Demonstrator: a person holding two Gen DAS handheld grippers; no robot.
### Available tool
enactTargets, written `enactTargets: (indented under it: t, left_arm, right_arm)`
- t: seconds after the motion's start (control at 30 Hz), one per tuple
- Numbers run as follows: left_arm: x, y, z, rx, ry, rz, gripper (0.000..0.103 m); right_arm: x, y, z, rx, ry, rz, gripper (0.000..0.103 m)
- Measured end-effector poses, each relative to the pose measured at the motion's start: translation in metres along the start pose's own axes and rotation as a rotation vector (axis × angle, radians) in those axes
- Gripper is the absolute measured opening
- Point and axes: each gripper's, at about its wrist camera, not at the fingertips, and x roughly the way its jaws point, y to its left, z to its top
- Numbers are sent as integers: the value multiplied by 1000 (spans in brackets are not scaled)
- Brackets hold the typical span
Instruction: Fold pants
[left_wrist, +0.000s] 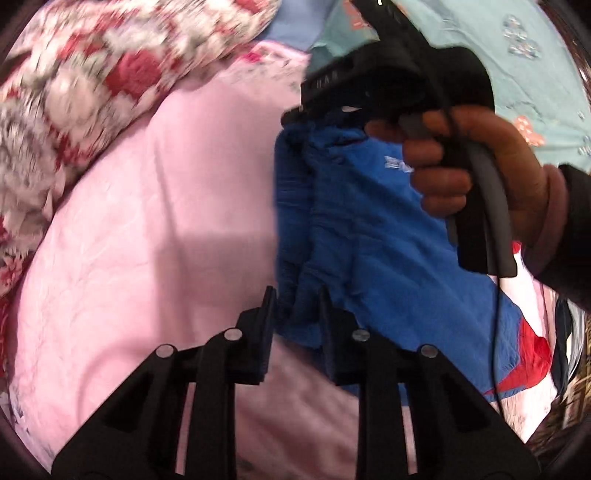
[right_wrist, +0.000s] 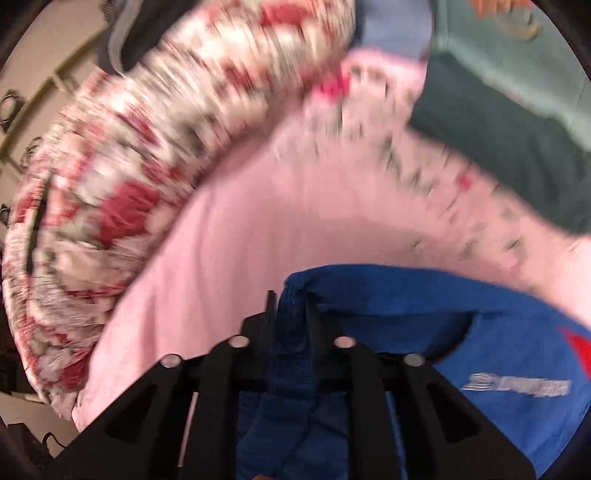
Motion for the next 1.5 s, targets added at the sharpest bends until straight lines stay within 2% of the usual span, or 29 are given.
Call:
enactTargets:
  t: [0.03,0.07,0.1,0.13,0.2,0.23,0.37,0.47,0.5,0.57,0.67,0.73,0.8,0.93,0.97,1.0,1.03,1.1,1.17,1.23,1.3,1.37,1.4,1.43,1.47,1.5]
  left_arm:
    - [-1,4,0,-4,9,16,24]
    - [-4,8,-1,-6,9,32,35]
    - [-9,12,-1,-8,5,52,44]
    - [-15,16,-1,-9,1,76,57]
    - [-21,22,-1,-13,3,94,59]
    - [-24,24,1,-11,5,99,59]
    - [-38,8,20,68,-50,93,59]
    - [-35,-24,33,123,-80,45,59]
    - [-33,-34,33,130,-81,28,59]
    - [-19,-55,32,131,-54,-14,59]
    - [16,-62,16,56,56,69,59]
    - [14,-69,6,49,29,139,59]
    - [12,-79,4,94,33,202,59]
    - [14,-84,1,125,60,293,59]
    - [17,-86,1,128,70,316,59]
    - [18,-87,-1,131,76,332,59]
    - [20,-88,0,132,81,346,59]
    - [23,-90,2,134,91,363,60]
    - [27,-91,3,148,96,367,64]
    - [33,-92,4,176,105,371,67]
    - [31,-93,10,209,138,352,69]
    - [16,-92,25,229,138,303,69]
    - [3,-91,34,231,101,279,70]
    - [-9,-88,46,230,63,250,76]
    - [-19,-82,63,226,30,212,81]
    - [-23,-76,80,224,15,170,82]
  right_arm:
    - [3,-1,0,15,0,6,28]
    - [-5,-1,-3,34,-4,18,44]
    - [-14,-2,-6,51,-8,28,54]
    - [-32,-5,-13,74,-31,56,54]
    - [-66,-15,-33,95,-63,95,54]
    - [-84,-24,-45,99,-68,82,54]
    - [-146,-87,-105,178,-79,-102,54]
    - [-192,-156,-170,324,-87,-273,54]
    - [-200,-172,-185,371,-92,-303,54]
    - [-226,-224,-227,538,-124,-386,54]
    - [-260,-294,-266,724,-222,-474,54]
    - [-267,-325,-273,765,-249,-523,54]
    - [-266,-364,-274,811,-262,-521,54]
    - [-247,-410,-265,861,-296,-408,54]
    - [-242,-418,-262,859,-293,-400,47]
    - [-239,-422,-259,853,-282,-414,25]
    - [-238,-427,-259,848,-265,-429,19]
    - [-245,-434,-267,849,-288,-439,17]
    - [-256,-436,-276,846,-304,-507,16]
    - [-261,-442,-284,852,-322,-531,17]
    - [-252,-445,-288,856,-254,-496,34]
    - [-261,-437,-284,825,-170,-535,53]
    - [-270,-431,-283,821,-168,-553,53]
    - [-285,-421,-282,814,-202,-559,54]
    - [-301,-408,-278,797,-256,-545,55]
    - [-313,-393,-269,756,-290,-514,56]
